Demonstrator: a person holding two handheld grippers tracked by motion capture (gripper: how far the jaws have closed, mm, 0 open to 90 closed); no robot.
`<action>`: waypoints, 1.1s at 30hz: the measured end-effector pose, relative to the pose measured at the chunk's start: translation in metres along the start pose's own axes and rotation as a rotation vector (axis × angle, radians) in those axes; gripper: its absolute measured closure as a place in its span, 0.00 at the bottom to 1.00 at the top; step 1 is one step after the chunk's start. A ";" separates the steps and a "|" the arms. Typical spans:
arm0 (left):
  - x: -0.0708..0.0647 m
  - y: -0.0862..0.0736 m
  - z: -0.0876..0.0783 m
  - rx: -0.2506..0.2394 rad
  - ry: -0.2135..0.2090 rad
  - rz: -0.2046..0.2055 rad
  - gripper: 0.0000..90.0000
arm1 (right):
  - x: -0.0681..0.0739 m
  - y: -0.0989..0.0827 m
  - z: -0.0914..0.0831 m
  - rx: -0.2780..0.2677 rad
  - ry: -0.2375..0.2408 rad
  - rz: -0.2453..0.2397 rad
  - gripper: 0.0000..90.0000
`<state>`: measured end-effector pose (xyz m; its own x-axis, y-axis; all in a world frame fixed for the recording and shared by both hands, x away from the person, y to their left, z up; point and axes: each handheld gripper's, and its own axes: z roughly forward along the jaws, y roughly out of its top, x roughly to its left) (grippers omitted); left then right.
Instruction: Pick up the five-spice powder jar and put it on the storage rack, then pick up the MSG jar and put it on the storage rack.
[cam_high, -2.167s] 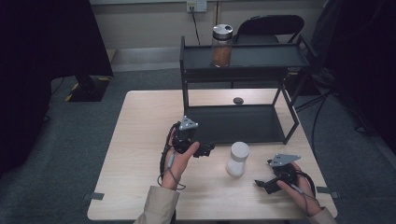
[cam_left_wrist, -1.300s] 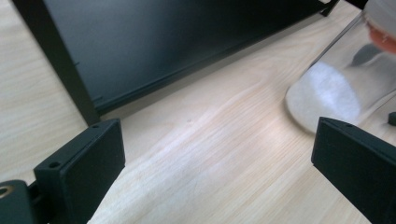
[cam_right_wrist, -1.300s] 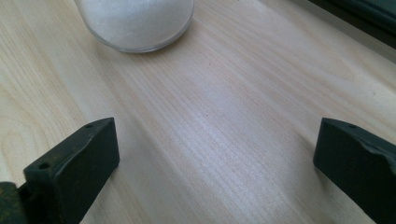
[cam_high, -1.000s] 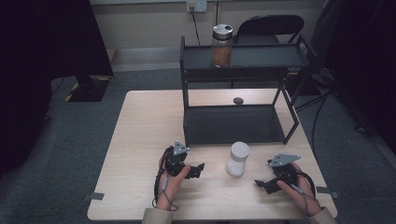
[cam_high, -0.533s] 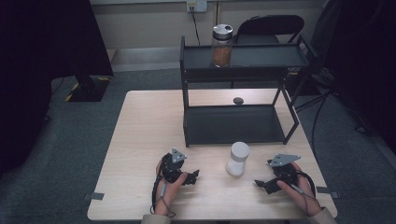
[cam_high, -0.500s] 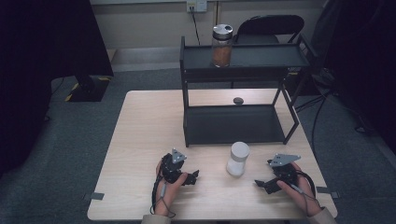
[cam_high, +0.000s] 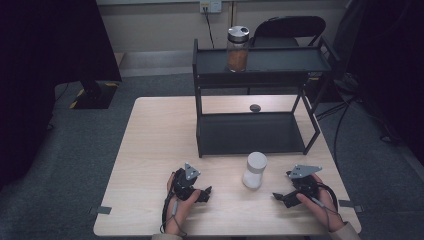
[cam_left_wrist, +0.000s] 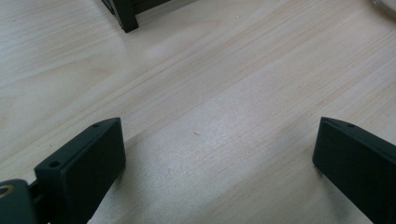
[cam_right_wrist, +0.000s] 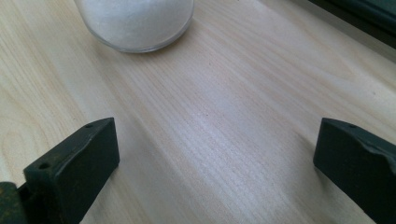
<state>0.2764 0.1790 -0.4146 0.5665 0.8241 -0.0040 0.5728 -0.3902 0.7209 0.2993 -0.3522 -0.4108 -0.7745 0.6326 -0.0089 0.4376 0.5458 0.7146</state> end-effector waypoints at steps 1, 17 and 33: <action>0.000 0.000 0.000 0.000 0.001 -0.002 0.00 | 0.000 0.000 0.000 0.000 0.000 0.000 0.00; 0.000 0.000 0.000 0.001 -0.001 -0.003 0.00 | 0.000 0.000 0.000 0.001 0.000 -0.001 0.00; 0.000 0.000 0.000 0.000 -0.001 -0.003 0.00 | -0.002 0.009 0.001 0.031 0.008 -0.009 0.00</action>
<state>0.2765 0.1790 -0.4148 0.5656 0.8247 -0.0066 0.5745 -0.3882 0.7206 0.3047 -0.3480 -0.4049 -0.7823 0.6229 -0.0093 0.4445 0.5685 0.6923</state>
